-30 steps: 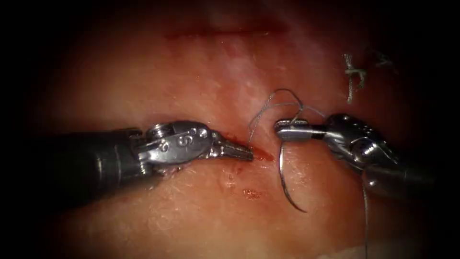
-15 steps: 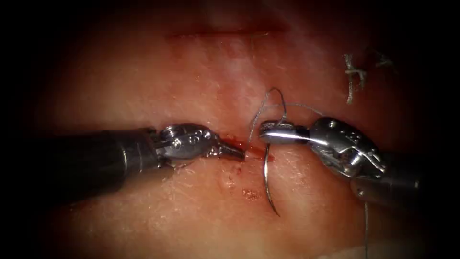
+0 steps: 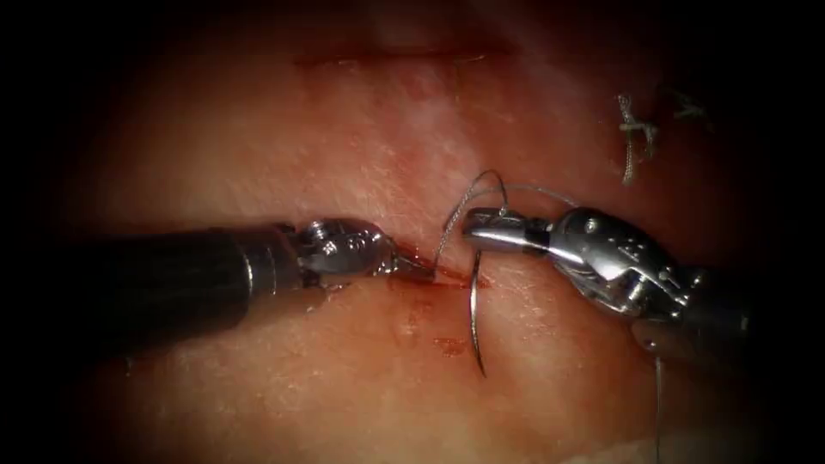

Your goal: Wound Closure

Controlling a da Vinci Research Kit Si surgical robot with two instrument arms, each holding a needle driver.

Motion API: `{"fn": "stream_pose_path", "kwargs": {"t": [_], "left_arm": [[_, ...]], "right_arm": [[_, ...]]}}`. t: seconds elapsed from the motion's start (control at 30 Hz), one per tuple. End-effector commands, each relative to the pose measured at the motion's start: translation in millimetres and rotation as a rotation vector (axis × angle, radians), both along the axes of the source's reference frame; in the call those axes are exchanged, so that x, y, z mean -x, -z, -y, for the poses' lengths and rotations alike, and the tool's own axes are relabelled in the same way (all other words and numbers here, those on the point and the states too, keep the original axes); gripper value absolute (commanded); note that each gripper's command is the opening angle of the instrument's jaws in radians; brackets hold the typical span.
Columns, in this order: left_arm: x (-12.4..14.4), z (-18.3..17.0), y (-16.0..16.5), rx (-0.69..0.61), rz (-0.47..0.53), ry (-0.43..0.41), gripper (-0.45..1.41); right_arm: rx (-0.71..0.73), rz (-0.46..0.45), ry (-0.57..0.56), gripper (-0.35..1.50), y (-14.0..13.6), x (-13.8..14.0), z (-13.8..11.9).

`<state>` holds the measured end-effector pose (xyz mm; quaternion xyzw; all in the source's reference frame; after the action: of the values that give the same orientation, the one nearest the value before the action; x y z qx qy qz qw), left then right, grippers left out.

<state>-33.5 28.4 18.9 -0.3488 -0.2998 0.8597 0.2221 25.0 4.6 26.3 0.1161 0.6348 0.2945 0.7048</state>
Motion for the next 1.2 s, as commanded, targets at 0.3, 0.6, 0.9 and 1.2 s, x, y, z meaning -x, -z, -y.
{"fn": "stream_pose_path", "kwargs": {"t": [0.3, 0.6, 0.9, 1.2], "left_arm": [[0.6, -1.5, 0.0, -0.198, -0.083, -0.152, -0.45], [2.2, -1.9, -0.4, -0.34, -0.082, -0.294, -0.45], [2.5, -2.1, -2.8, -0.432, -0.126, -0.381, -0.45], [1.1, -1.9, -2.2, -0.51, -0.201, -0.394, 0.34]], "right_arm": [[0.054, 0.009, 0.009, -0.35, -0.7, -1.2, 0.5], [0.1, 0.011, 0.007, -0.35, -0.6, -1.4, 0.3], [0.133, 0.004, -0.001, -0.35, -0.1, -1.5, 0.1], [0.139, 0.004, 0.001, -0.35, -0.2, -1.6, 0.1]]}}
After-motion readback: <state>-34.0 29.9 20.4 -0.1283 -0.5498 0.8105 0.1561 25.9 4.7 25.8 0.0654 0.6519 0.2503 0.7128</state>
